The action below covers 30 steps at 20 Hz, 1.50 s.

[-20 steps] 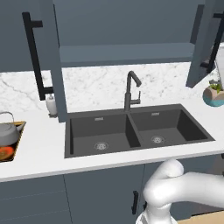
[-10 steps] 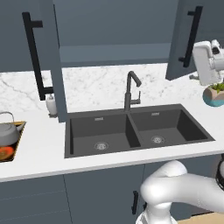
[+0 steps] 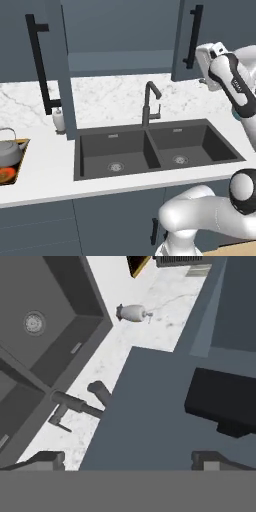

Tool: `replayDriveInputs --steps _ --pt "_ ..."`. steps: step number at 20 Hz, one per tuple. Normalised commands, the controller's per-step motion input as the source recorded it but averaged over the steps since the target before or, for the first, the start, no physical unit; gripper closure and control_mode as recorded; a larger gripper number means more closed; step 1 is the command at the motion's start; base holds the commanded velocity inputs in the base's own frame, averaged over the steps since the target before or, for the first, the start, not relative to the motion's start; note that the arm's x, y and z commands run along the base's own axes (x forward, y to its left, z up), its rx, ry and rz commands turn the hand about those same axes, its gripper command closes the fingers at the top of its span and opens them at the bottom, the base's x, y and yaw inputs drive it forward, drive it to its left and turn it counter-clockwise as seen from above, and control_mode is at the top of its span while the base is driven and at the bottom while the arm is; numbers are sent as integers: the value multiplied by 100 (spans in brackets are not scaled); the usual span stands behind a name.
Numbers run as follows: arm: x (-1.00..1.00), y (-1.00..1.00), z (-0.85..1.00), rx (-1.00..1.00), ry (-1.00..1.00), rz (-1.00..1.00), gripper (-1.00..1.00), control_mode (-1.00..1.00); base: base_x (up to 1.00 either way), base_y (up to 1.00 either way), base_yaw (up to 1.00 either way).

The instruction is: Pick the kettle from the counter and place it on the tray. Then pick the mug from the cabinet and place it on the tray. Then close the cabinet doors.

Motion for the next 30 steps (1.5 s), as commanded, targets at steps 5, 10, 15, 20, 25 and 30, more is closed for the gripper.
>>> replayDriveInputs --steps 5,10,15,20,25,30 --pt "83 -5 -31 -2 0 -30 -100 -100 0 0 0" --pt "79 -20 -33 0 -4 -26 -100 -100 0 0 0" --pt "66 -37 -36 0 -7 -22 -100 -100 0 0 0" --pt "36 -54 -62 2 -9 -18 -100 -100 0 0 0" --pt "-2 -64 -77 5 -3 -17 -100 -100 0 0 0" --pt "-75 -35 -16 2 1 -6 -100 -100 0 0 0"
